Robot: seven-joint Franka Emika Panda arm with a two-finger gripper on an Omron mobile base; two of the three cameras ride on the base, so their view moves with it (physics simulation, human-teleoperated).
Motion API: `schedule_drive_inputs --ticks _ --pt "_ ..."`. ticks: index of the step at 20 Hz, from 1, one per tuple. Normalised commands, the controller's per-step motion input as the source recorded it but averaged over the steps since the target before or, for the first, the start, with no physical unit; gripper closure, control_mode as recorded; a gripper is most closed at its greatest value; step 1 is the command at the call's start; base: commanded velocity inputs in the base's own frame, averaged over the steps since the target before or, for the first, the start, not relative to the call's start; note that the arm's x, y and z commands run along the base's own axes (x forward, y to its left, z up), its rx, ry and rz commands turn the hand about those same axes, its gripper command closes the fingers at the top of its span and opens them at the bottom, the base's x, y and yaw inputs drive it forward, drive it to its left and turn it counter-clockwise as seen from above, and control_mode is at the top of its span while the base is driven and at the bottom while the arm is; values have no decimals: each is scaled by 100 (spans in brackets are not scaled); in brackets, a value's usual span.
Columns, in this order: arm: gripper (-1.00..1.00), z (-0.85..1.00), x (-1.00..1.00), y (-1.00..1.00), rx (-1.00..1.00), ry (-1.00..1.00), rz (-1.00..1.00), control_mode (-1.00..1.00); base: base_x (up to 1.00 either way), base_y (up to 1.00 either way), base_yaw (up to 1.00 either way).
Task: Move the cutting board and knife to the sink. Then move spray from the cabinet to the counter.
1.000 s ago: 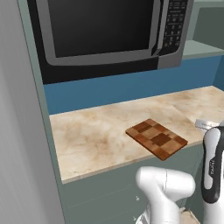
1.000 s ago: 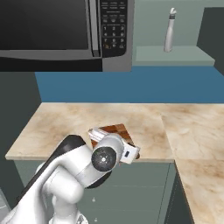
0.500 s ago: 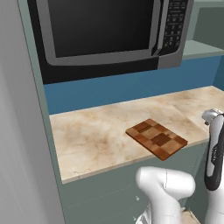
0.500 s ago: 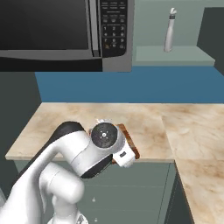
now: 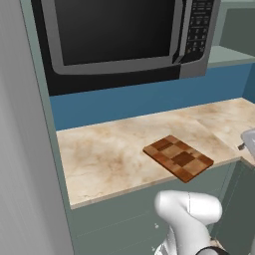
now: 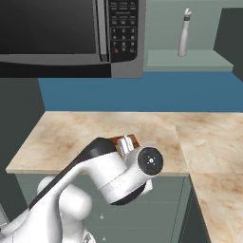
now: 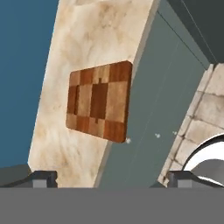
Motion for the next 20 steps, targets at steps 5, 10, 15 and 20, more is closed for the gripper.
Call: schedule_drive_inputs --ticks 5,10,15,20 --pt "-100 -38 -6 0 35 -11 -2 -100 0 0 0" --pt "-100 -22 1 4 19 -19 -6 -100 0 0 0" --pt "-100 -25 16 16 6 -22 -4 -100 0 0 0" --pt "-100 -29 16 22 1 -18 -2 -100 0 0 0"
